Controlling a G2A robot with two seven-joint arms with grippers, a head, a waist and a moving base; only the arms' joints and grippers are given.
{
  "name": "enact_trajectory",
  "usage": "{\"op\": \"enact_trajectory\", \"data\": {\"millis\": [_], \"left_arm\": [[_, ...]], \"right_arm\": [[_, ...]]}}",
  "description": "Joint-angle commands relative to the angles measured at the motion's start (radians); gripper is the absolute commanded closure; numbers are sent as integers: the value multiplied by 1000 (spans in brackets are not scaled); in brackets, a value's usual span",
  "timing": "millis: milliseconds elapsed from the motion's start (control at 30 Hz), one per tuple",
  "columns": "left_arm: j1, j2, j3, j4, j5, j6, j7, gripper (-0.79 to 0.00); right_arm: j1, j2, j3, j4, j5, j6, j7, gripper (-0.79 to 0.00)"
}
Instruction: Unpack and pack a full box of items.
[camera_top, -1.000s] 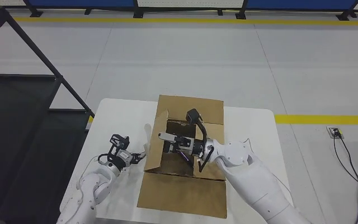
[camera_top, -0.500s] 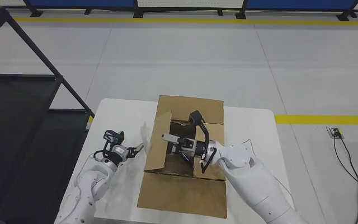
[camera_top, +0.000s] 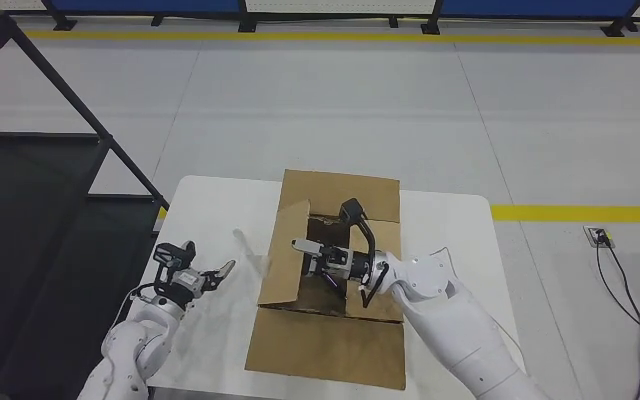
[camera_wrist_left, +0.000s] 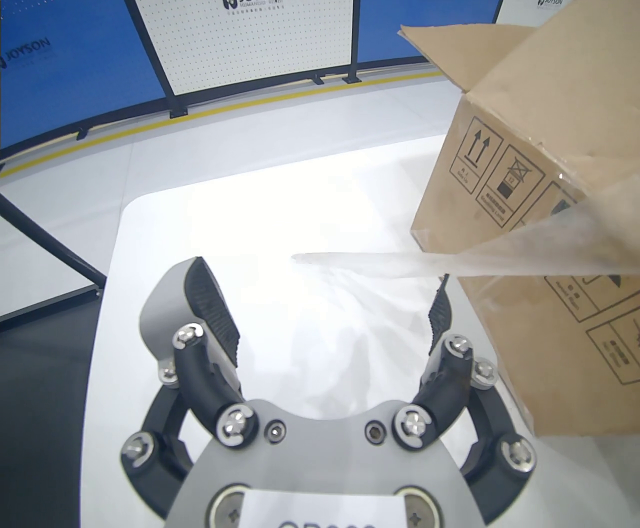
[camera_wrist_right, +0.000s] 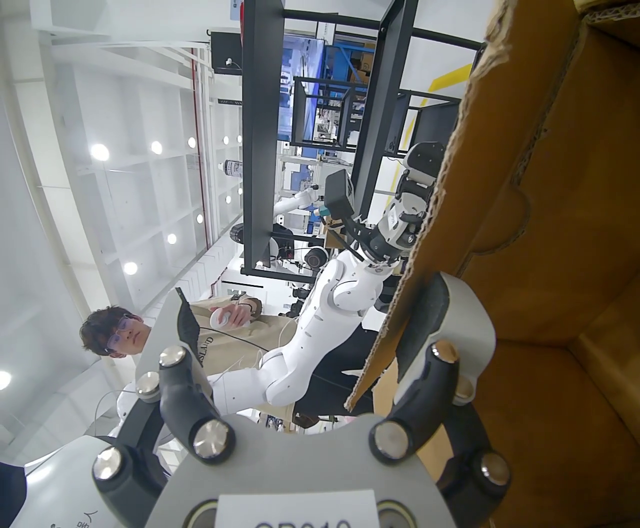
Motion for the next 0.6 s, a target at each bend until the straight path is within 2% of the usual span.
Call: {"op": "enact_trajectory", "data": {"millis": [0, 200, 433, 567], "left_arm": [[24, 3, -13, -12, -11, -16, 0, -785], [80, 13, -23, -68, 19, -93, 3, -785], [84, 9, 21, -105, 66, -67, -3, -785], [85, 5, 18, -119, 35, -35, 51, -785]], "right_arm": [[0, -1, 2, 1, -1, -3, -3, -785], [-2, -5, 2, -17, -26, -18, -36, -785], [-7, -12, -6, -46, -56, -24, -70, -785], [-17, -16, -13, -70, -79, -35, -108, -785]]}}
